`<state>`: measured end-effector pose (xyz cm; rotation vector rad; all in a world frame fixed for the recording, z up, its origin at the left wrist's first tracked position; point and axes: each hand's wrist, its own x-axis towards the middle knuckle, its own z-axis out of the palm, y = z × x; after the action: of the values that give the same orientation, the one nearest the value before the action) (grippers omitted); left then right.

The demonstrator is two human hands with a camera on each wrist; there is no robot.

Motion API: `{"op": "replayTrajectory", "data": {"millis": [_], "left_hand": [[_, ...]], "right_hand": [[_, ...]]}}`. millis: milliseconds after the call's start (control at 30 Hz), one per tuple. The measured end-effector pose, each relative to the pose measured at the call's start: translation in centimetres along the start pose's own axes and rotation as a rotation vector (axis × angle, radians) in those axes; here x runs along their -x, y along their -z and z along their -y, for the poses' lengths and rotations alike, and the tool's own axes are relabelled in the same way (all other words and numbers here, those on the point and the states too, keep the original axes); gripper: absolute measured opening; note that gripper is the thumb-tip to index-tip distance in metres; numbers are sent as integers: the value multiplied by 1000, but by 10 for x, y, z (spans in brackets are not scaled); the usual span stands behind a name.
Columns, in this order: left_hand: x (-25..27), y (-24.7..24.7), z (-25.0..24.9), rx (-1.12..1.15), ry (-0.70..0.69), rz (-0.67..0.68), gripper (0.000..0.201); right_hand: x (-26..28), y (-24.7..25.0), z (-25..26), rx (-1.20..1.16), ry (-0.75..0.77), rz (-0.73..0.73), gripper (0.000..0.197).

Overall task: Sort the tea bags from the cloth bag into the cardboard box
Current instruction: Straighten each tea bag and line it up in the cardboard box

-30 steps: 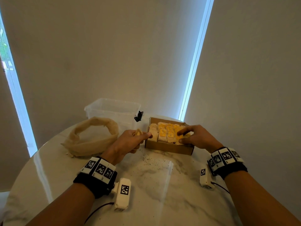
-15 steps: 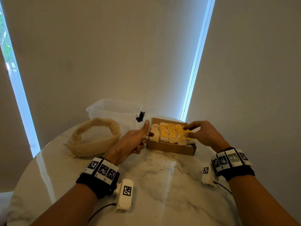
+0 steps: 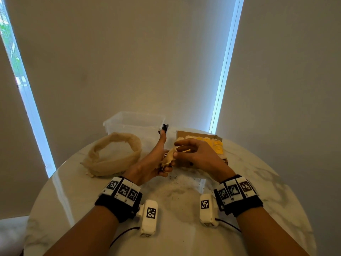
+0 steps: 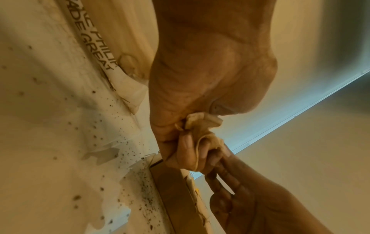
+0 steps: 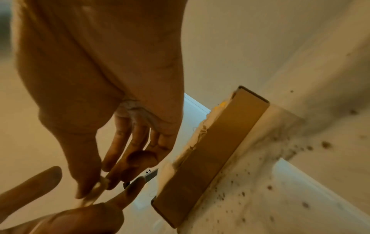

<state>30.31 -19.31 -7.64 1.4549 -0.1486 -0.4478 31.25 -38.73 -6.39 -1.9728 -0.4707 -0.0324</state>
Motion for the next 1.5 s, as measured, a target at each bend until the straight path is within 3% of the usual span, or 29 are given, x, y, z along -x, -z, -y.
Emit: {"op": "replayTrajectory", "data": {"millis": [133,267,367,500,633,800,967,1167,1267,1500], "left_hand": [[-2,0,2,-53,13,2,84],[-5,6,4,-146,21,-153,80],[-7,7,5,-206,-52,-240,68],[-6,1,4,-205,-132,-249,56],[-6,3,6,-194,-182,-285,52],[-7,10,8,-217,-179,-322,31],[-7,9,2,-255,-192,-299,21],[-8,4,4,-502,-231,-256,17],[-9,5,5,-598,-214,-244,26],[-5,7,7,-457,-202,-278,27]], "right_hand": [[1,2,-9,-111,-43,-96,28],[2,13,-20,-245,-81,-324,29],[3,17,-22,-254,-55,-425,31],[3,11,-15,-232,36,-360,25],[7,1,-11,-150,102,-206,23],[13,4,-5,-116,115,-25,27],[5,8,-9,-282,32,-242,18],[6,11,-18,-247,-49,-147,20],[5,15,-19,-194,-71,-160,18],[11,74,-36,-193,-16,-466,21]]}}
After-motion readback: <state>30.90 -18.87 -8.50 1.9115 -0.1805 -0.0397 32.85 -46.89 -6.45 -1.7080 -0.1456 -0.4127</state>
